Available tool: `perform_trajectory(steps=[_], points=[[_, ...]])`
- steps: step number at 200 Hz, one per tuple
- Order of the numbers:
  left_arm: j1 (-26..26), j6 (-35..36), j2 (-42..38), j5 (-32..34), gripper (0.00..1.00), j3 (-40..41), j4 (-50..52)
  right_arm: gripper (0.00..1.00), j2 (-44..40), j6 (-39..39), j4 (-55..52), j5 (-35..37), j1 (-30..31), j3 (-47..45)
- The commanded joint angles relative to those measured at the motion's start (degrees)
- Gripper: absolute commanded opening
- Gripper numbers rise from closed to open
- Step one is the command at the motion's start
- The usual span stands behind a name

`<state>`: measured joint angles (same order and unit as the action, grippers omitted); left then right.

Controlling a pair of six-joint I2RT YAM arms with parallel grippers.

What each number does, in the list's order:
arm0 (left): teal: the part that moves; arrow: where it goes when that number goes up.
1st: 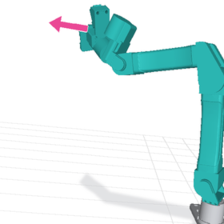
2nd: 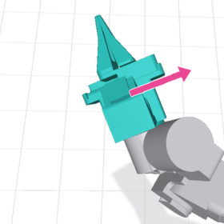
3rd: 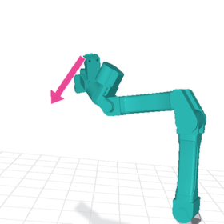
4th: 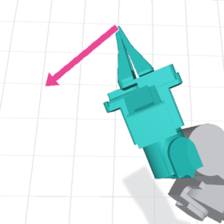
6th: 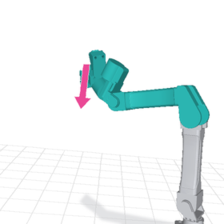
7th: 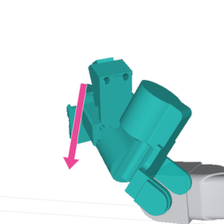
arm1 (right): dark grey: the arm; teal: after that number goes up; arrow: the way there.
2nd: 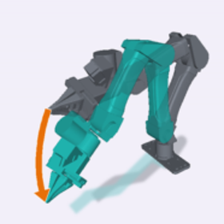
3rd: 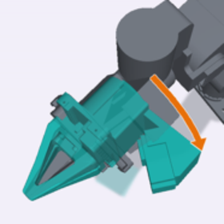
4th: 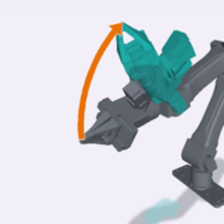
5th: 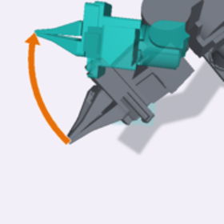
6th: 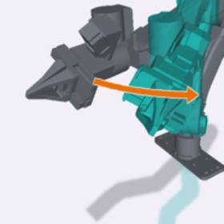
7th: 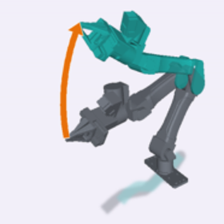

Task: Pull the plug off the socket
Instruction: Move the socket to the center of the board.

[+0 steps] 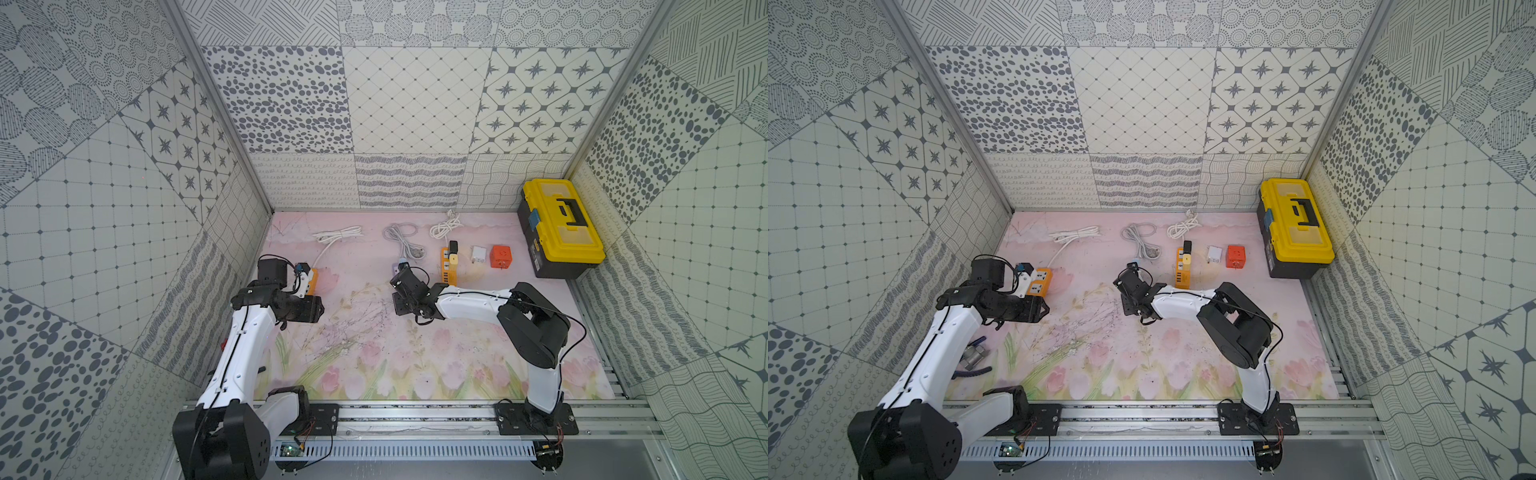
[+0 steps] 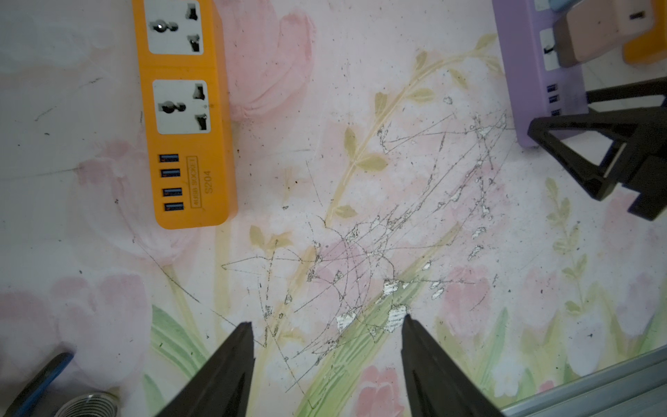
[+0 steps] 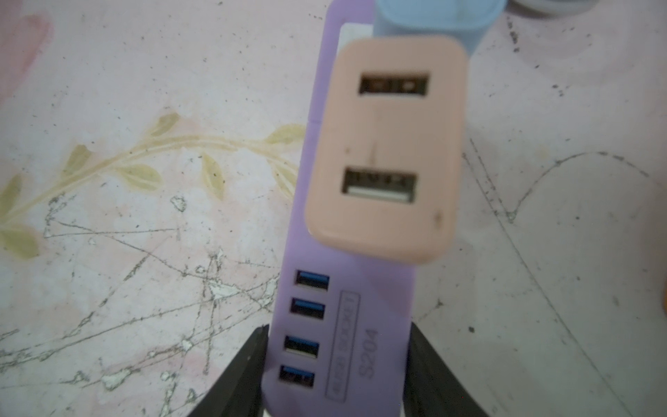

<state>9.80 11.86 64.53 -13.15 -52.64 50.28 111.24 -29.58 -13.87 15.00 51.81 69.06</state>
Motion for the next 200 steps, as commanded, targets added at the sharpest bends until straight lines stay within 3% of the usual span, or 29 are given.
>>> perform_trajectory(steps=[1,63,127,165,185,200], points=[[-0.4,1.0,0.9,-1.9,0.68,-0.1,-0.2,0.29,-2.2,2.6,-0.8,-2.0,2.2,-2.1],[-1.1,1.1,2.6,-2.0,0.68,-0.4,-0.1,0.29,-4.6,5.4,-2.5,-4.8,8.0,-2.7],[-2.1,2.9,4.7,-6.0,0.64,-0.9,0.9,0.34,-4.3,-1.1,-5.3,-3.9,16.1,-2.1],[-4.1,4.5,5.7,-10.4,0.63,-1.1,1.8,0.44,-3.9,-3.8,-4.2,-4.8,19.9,-2.0],[-6.1,5.0,6.4,-11.5,0.63,-1.2,2.0,0.56,-3.1,-4.5,-2.5,-6.1,21.3,-1.5],[-7.4,5.2,7.5,-11.7,0.62,-1.3,1.9,0.60,-2.4,-4.7,-1.3,-6.4,22.3,-1.1]])
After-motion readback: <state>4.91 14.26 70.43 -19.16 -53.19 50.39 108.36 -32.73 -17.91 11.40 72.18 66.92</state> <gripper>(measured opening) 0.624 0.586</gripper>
